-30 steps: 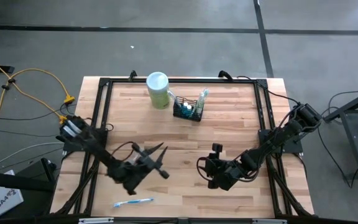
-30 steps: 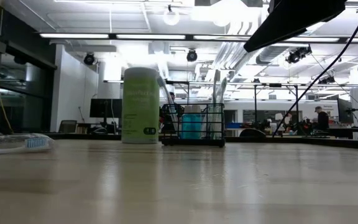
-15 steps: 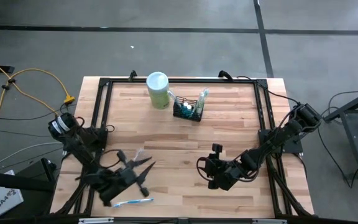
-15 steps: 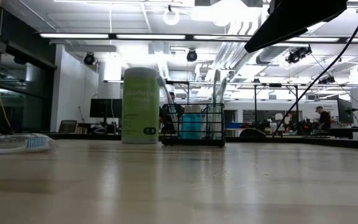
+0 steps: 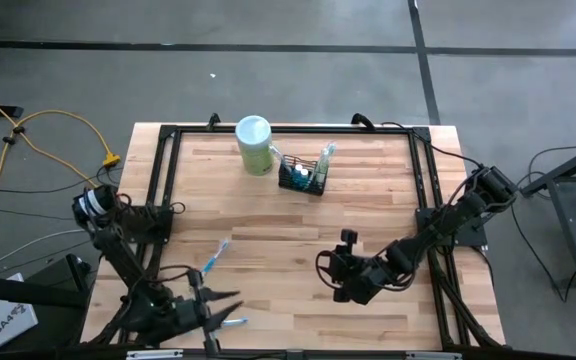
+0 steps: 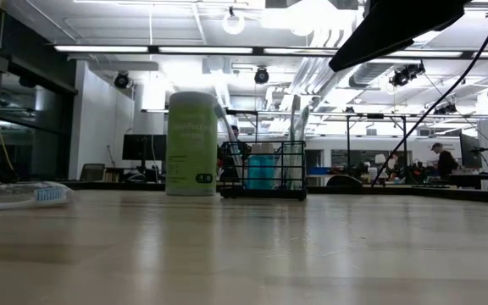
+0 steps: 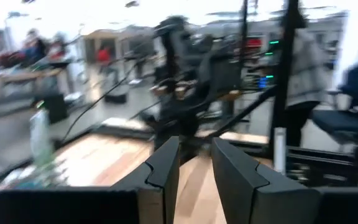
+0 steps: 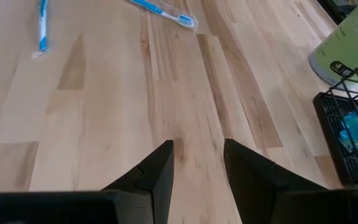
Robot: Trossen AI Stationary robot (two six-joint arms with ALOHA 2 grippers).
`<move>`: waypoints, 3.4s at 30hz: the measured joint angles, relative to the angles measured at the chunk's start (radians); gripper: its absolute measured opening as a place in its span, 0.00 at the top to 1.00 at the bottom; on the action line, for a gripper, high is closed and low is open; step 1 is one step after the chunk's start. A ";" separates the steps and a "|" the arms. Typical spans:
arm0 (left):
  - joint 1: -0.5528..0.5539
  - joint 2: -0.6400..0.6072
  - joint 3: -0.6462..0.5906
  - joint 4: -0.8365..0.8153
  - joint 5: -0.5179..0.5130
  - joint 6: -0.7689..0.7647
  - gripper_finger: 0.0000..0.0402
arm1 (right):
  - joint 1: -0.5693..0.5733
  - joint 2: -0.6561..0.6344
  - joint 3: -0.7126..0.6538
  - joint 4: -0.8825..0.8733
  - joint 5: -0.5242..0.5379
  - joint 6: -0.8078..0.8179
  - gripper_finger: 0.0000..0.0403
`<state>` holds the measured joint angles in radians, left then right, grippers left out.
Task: Pick & Place toothbrushing station
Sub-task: Put the top blue toothbrush into the mesh organizer
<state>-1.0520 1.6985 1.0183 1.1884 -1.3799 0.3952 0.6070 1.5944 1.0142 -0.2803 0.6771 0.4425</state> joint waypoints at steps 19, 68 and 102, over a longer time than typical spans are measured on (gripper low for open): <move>0.348 -0.087 0.436 -1.432 0.771 -0.533 0.80 | -0.006 0.000 0.000 -0.001 -0.022 0.002 0.67; 0.325 -0.163 0.182 -2.533 1.077 -2.251 0.80 | -0.005 0.000 0.000 0.000 -0.052 0.006 0.67; 0.403 -0.056 0.108 -2.380 1.096 -1.958 0.54 | -0.005 0.000 0.000 0.000 -0.052 0.006 0.67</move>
<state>-0.6495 1.6421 1.1267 -1.1913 -0.2837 -1.5627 0.6018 1.5944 1.0142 -0.2801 0.6247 0.4484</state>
